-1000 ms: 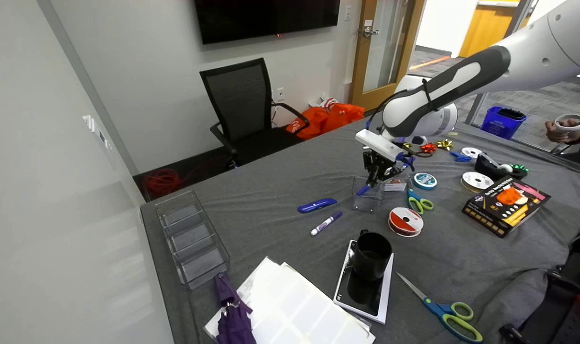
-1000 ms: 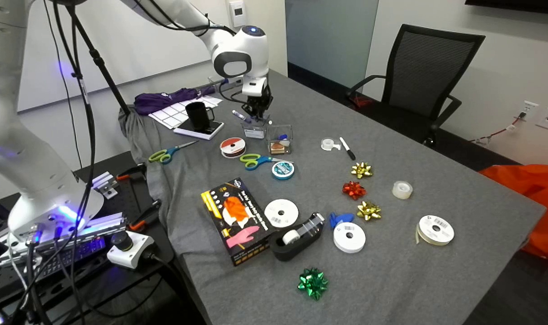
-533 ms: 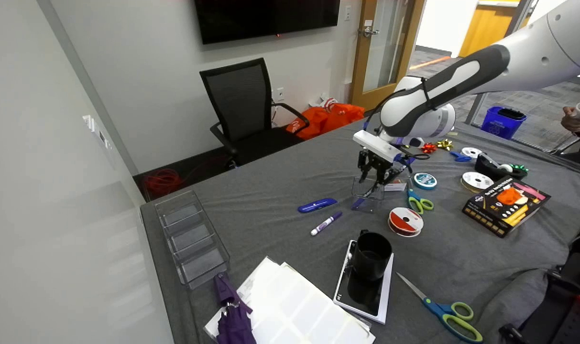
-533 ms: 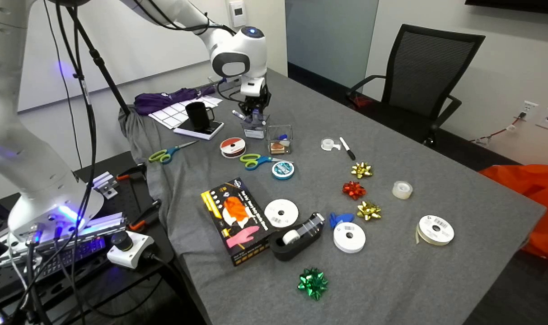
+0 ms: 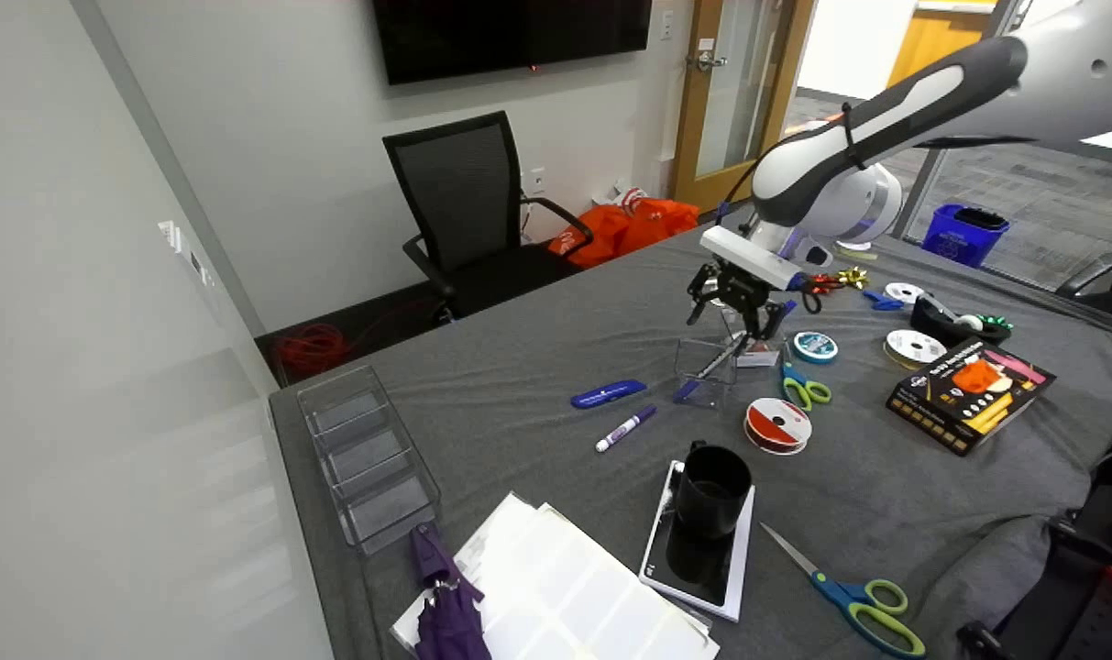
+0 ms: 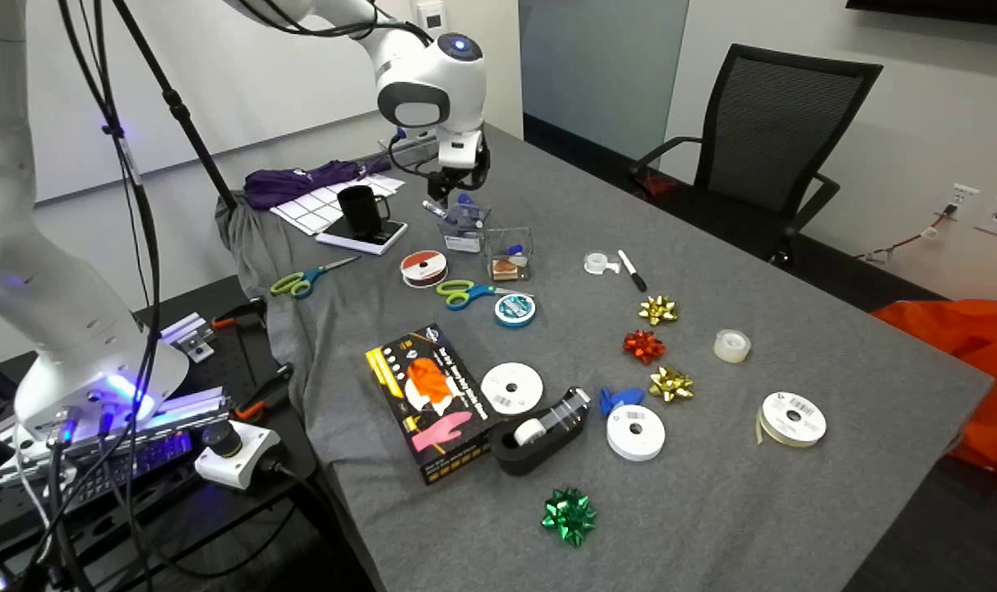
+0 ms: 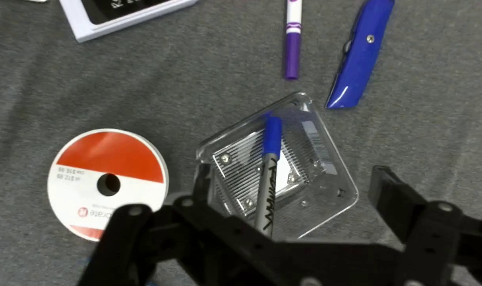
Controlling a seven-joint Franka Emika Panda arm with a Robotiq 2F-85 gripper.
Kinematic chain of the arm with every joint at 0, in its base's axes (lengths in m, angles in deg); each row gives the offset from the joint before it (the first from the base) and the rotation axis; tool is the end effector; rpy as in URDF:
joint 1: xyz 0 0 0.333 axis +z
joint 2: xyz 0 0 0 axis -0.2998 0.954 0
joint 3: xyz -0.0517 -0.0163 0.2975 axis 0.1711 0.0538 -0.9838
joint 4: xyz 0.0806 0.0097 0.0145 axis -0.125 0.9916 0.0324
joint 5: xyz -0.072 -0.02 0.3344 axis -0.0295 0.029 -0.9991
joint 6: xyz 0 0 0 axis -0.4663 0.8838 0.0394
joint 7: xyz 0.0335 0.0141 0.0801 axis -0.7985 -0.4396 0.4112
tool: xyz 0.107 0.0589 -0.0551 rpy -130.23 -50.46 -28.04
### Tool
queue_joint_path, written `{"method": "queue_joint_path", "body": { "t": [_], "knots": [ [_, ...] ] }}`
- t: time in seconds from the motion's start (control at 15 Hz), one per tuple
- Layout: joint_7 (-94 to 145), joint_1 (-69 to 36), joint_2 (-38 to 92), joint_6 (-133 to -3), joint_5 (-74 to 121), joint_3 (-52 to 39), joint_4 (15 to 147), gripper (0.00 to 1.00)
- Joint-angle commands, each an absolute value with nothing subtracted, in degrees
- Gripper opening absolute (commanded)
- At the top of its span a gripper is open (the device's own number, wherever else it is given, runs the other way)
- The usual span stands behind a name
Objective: Put the marker in the left tray
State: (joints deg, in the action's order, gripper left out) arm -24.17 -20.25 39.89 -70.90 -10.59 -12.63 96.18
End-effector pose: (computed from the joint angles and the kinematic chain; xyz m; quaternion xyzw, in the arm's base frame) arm 0.5976 0.0061 0.2354 -0.7625 0.6180 0.0873 0.1703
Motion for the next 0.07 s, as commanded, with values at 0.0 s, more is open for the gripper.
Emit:
{"method": "queue_joint_path", "body": {
  "t": [0.0],
  "knots": [
    [-17.62,-22.13,31.62,-66.04,-12.19,-12.06,103.86,1.00]
  ]
}}
